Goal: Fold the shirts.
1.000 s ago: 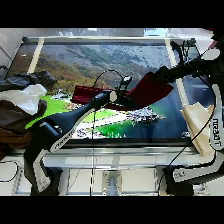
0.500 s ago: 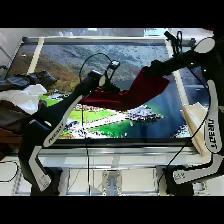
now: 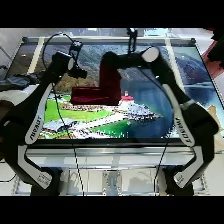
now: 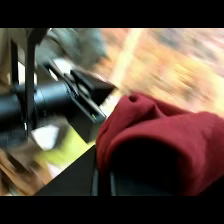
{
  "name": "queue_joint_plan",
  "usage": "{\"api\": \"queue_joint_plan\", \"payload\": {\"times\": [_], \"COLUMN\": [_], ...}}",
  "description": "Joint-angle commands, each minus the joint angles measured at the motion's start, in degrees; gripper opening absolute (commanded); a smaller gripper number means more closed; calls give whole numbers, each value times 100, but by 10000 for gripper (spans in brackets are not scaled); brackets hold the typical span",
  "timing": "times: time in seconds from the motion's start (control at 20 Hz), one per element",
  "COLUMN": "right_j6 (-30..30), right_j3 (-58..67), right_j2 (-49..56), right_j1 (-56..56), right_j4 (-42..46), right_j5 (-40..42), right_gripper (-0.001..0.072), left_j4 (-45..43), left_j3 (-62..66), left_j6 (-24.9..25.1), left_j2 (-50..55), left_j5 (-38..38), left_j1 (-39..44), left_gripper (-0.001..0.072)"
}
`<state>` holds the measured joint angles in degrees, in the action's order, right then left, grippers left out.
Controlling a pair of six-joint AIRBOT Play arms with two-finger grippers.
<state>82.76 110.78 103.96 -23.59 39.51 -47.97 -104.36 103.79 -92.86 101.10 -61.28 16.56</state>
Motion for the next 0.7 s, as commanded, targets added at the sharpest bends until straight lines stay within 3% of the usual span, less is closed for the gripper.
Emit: {"api": "queue_joint_plan", "payload": {"times": [0.0,0.05,0.15,0.4,0.55,0.65], "right_j6": [-199,-201,-199,-435,-579,68], "right_j3": [457,472,470,472,466,457], "right_j2": [1027,1248,1561,1569,1539,1539], "right_j1": [-713,-881,-1169,-966,-208,376], "right_j4": [-1279,-1547,-2074,-2247,-1469,-732], "right_j5": [1429,1790,2455,2415,1464,533], "right_gripper": [31,61,445,461,455,452], "left_j4": [-63,-68,-55,-63,-55,-52], "left_j3": [7,7,7,7,7,7], "left_j6": [-35,-33,-31,-20,-11,-13], "left_j2": [-107,-107,-107,-107,-107,-107], "left_j5": [-173,-201,-212,-345,-372,-345], "left_j1": [-328,-345,-389,-494,-535,-549], "left_gripper": [12,11,11,12,12,12]}}
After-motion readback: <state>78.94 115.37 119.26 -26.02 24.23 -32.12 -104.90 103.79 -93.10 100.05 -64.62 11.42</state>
